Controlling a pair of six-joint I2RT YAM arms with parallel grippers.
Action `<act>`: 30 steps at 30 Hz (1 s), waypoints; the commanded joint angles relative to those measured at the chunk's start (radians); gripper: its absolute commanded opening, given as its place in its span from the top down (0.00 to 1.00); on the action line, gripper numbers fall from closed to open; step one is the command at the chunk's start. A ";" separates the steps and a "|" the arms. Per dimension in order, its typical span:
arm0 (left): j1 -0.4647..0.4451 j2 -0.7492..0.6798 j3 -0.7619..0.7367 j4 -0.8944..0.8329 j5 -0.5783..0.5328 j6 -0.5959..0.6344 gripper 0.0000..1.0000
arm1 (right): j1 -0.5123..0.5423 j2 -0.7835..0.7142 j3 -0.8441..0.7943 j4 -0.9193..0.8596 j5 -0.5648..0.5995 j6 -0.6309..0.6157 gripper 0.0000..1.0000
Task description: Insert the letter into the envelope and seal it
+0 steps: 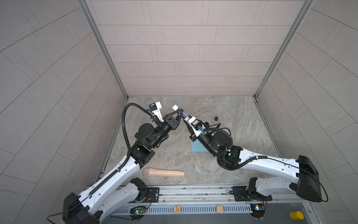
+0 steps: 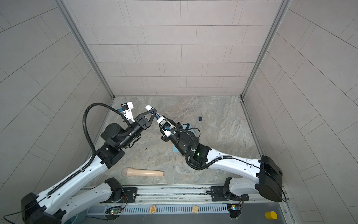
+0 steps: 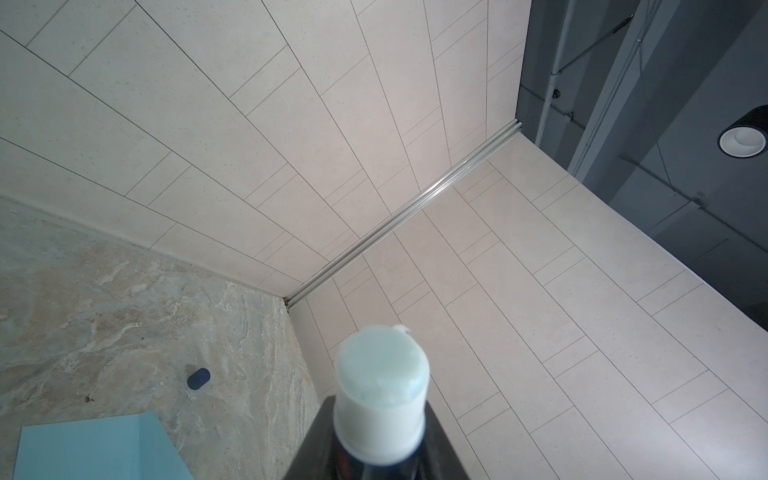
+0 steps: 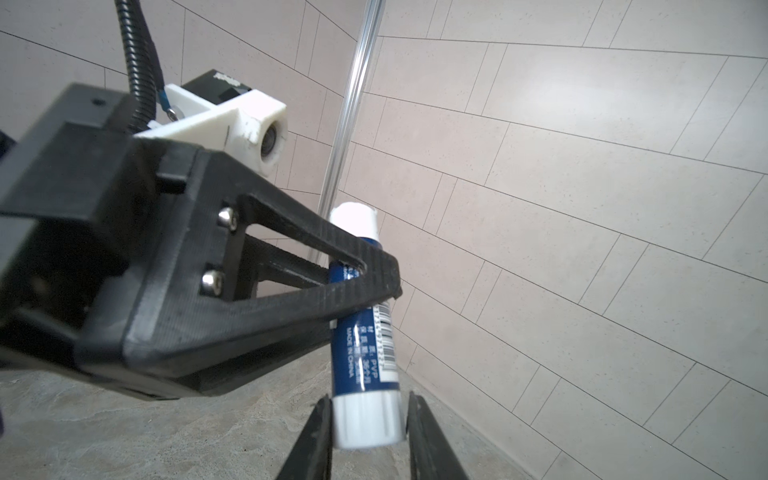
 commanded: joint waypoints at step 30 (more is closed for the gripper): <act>0.000 0.044 0.019 0.140 0.271 0.193 1.00 | -0.383 0.022 0.085 0.076 -0.926 1.019 1.00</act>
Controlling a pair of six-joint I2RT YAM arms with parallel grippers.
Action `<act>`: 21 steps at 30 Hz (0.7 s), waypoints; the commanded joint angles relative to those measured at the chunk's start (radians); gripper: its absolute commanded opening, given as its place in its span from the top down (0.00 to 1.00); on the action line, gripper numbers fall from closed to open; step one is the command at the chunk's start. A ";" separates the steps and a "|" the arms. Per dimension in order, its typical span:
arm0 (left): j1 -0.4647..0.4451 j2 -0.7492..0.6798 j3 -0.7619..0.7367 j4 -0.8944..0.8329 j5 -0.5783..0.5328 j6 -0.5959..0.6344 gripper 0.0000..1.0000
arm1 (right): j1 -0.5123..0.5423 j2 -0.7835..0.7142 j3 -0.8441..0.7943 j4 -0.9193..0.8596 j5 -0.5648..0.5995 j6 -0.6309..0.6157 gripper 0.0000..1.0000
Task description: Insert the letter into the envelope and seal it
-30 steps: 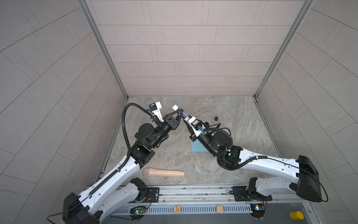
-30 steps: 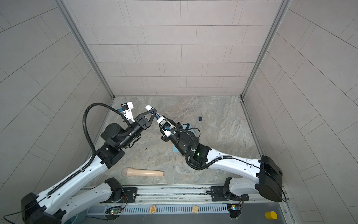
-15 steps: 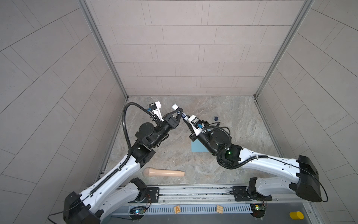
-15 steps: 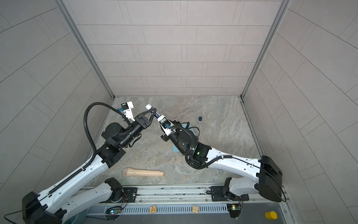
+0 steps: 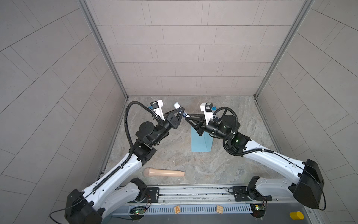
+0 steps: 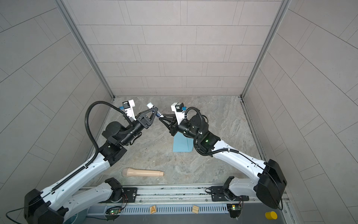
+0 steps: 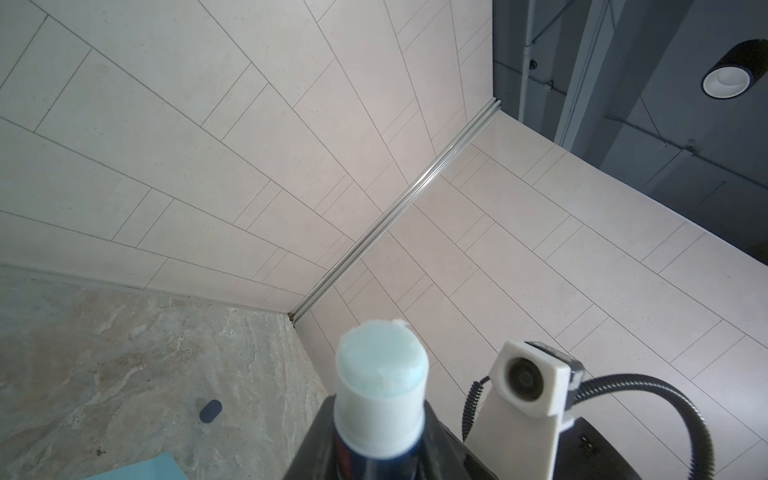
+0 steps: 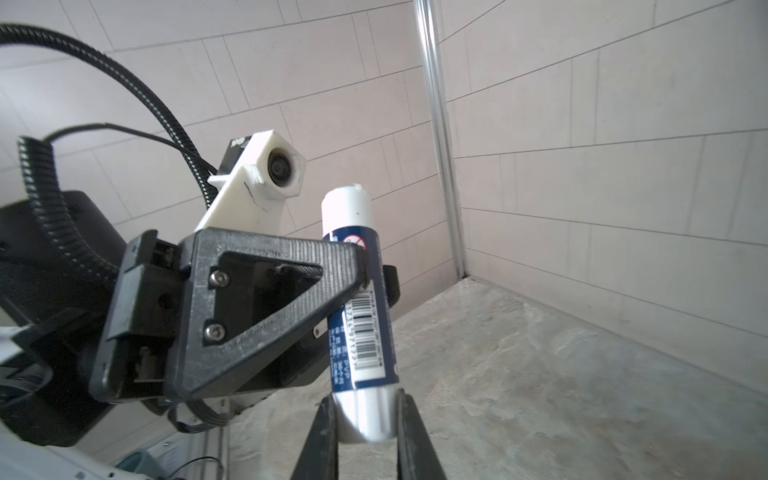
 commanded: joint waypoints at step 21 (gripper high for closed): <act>-0.027 -0.024 0.030 -0.056 0.025 0.001 1.00 | 0.142 -0.091 -0.014 -0.059 0.348 -0.352 0.50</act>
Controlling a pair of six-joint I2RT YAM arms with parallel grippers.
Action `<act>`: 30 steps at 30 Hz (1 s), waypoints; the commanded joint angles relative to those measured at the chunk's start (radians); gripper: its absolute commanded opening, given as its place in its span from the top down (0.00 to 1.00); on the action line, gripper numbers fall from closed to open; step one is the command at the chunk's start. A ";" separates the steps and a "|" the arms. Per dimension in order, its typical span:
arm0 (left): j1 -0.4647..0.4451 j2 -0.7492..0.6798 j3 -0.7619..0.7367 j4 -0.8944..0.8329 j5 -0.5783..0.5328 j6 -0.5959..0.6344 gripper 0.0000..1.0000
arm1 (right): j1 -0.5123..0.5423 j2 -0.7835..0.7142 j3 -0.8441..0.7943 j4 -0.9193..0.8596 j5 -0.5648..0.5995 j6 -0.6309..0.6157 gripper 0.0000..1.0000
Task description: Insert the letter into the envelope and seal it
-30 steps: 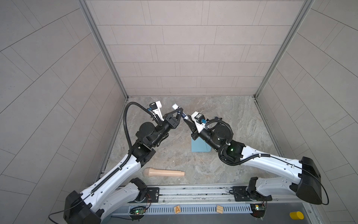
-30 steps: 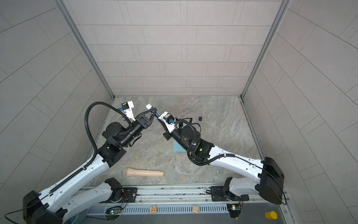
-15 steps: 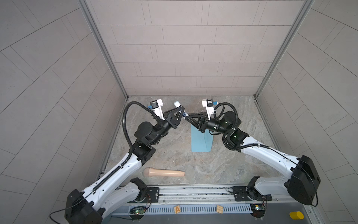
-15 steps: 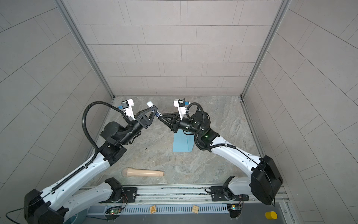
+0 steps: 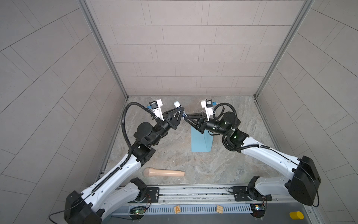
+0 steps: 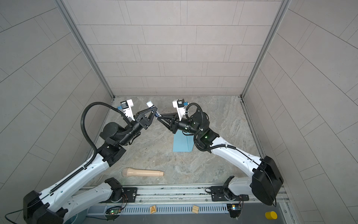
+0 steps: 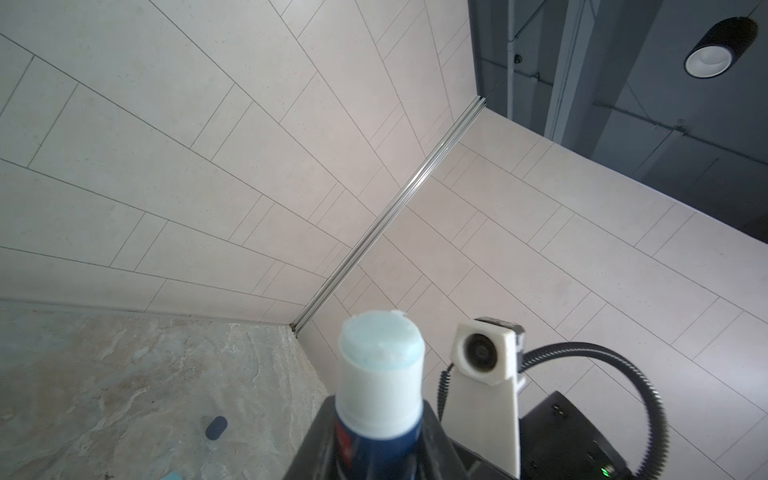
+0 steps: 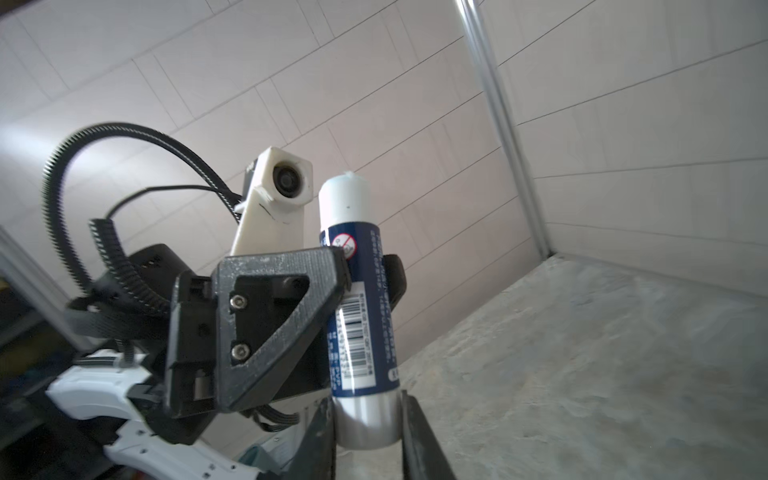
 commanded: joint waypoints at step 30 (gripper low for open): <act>-0.018 -0.024 0.023 -0.003 0.016 -0.082 1.00 | 0.259 -0.037 -0.045 0.062 0.663 -0.616 0.81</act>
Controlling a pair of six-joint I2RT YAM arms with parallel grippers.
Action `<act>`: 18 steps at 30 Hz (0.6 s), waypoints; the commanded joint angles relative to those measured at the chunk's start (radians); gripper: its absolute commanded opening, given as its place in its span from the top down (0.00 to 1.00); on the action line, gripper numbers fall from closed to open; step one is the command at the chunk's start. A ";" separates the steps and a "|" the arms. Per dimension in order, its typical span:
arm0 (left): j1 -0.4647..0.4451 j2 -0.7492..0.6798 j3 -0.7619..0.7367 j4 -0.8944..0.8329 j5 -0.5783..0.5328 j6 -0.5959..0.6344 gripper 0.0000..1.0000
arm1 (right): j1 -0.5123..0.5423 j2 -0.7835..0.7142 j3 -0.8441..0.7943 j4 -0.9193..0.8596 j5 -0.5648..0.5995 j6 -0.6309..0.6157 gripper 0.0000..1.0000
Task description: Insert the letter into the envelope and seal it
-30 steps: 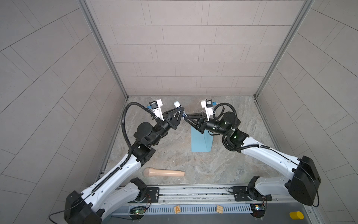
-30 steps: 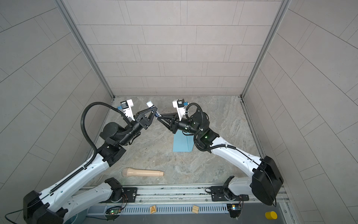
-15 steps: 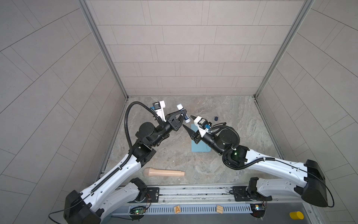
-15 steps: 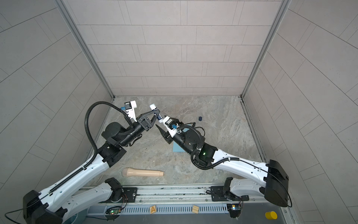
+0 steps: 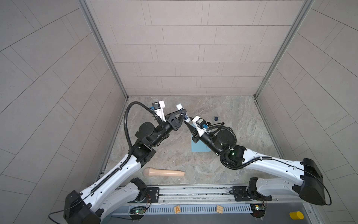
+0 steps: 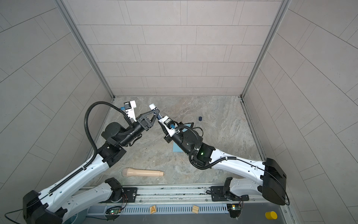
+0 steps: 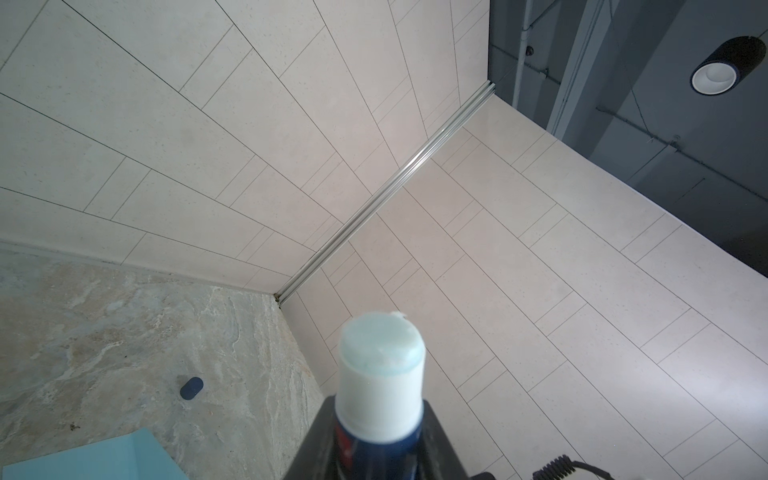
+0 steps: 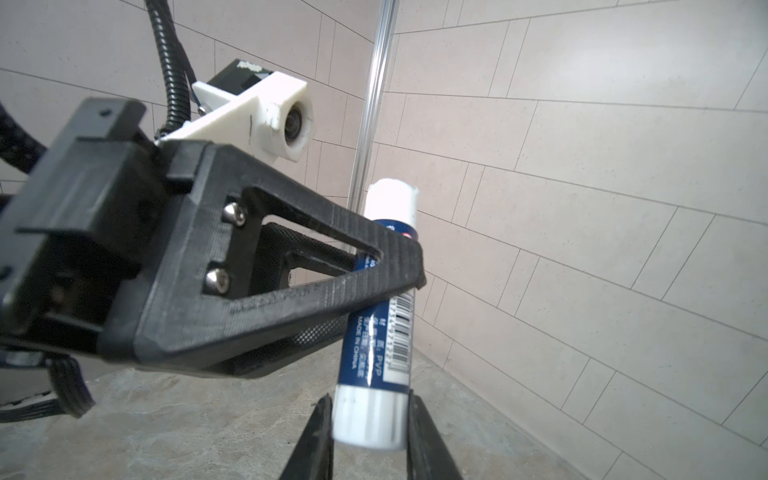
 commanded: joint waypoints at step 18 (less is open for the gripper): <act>-0.006 -0.019 -0.011 0.084 0.124 0.124 1.00 | -0.317 0.004 0.093 0.018 -0.714 0.754 1.00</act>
